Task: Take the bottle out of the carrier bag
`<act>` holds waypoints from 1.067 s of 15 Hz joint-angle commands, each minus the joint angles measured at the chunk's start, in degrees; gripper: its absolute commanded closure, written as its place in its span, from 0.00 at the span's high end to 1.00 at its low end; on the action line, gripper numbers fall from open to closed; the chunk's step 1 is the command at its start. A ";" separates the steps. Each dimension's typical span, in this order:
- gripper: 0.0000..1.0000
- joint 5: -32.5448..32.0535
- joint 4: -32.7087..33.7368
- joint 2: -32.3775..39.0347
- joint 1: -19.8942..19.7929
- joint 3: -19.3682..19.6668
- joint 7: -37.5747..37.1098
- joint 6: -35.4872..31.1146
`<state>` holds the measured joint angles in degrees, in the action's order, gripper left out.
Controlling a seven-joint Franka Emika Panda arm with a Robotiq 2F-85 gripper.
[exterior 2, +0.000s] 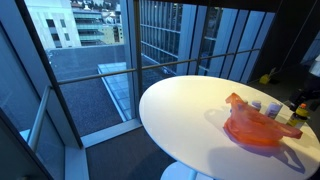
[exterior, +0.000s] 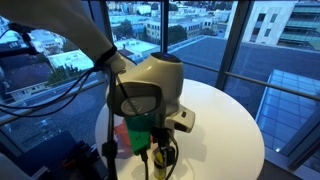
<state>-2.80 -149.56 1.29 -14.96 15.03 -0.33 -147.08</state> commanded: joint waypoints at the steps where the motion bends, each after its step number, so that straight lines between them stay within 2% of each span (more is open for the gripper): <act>1: 1.00 0.57 -1.25 -3.31 0.94 -0.94 2.95 1.35; 8: 1.00 0.06 -1.63 -8.97 3.93 -3.66 3.81 7.40; 16: 1.00 2.55 1.11 -16.86 7.94 -6.56 5.05 21.95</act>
<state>-1.63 -149.70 -12.07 -8.00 9.35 2.61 -130.94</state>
